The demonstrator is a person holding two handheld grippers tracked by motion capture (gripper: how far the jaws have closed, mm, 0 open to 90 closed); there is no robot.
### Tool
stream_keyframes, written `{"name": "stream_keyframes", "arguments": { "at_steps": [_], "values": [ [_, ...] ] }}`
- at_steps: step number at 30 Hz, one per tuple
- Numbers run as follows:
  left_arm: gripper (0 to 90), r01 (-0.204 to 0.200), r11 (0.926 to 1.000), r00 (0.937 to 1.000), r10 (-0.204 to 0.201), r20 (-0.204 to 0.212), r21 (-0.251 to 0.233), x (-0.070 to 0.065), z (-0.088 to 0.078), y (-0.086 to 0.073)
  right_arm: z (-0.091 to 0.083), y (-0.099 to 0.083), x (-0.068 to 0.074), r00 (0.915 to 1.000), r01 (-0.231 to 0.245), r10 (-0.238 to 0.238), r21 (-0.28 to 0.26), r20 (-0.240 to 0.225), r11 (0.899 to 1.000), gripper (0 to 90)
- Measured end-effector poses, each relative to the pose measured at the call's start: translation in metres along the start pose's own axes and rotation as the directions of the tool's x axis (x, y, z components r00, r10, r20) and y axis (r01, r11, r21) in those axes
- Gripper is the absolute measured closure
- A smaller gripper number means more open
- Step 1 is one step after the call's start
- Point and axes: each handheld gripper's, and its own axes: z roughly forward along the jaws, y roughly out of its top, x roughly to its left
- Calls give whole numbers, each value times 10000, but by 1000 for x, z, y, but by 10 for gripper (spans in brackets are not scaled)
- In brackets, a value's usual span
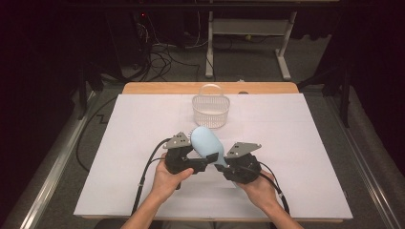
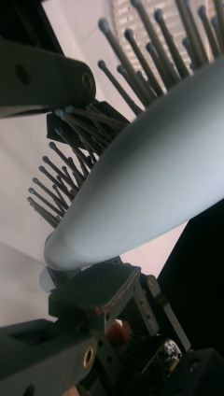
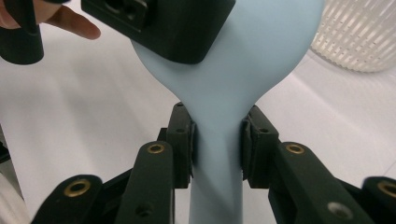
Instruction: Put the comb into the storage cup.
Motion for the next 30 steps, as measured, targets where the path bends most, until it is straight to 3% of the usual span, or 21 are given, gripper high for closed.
{"name": "stream_keyframes", "arguments": {
  "at_steps": [8,15,21,30],
  "values": [
    [419,-41,10000,10000,41,34,-41,0,-8,2,4,5,4,10000,79,-79,-45,-38,10000,696],
    [502,619,9981,9966,-622,533,61,0,-18,8,6,7,8,9995,281,-282,-66,-158,9996,694],
    [522,530,9984,9971,-540,530,209,-3,-19,11,7,8,8,9995,245,-247,-110,-220,9996,694],
    [536,729,9972,9950,-739,673,176,-3,-19,14,6,8,6,9988,119,-131,-257,-472,9996,695]
  ]
}}
